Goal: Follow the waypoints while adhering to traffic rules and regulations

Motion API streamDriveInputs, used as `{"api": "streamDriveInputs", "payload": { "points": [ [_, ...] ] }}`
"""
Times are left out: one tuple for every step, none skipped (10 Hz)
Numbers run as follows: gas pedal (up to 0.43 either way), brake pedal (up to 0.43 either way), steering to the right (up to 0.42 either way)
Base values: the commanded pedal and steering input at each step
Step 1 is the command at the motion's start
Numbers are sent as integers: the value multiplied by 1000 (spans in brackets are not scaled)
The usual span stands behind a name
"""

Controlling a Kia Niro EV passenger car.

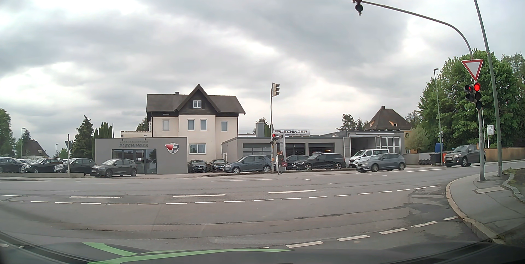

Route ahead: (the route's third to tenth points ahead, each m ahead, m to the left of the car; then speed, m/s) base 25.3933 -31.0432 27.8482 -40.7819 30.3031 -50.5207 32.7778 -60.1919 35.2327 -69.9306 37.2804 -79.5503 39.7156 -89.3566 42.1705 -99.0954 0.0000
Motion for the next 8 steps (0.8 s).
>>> {"api": "streamDriveInputs", "payload": {
  "points": [
    [0, 287, 101],
    [0, 287, 101],
    [0, 287, 101],
    [0, 287, 101],
    [0, 287, 101],
    [0, 293, 101],
    [0, 287, 101],
    [0, 287, 101]
  ]
}}
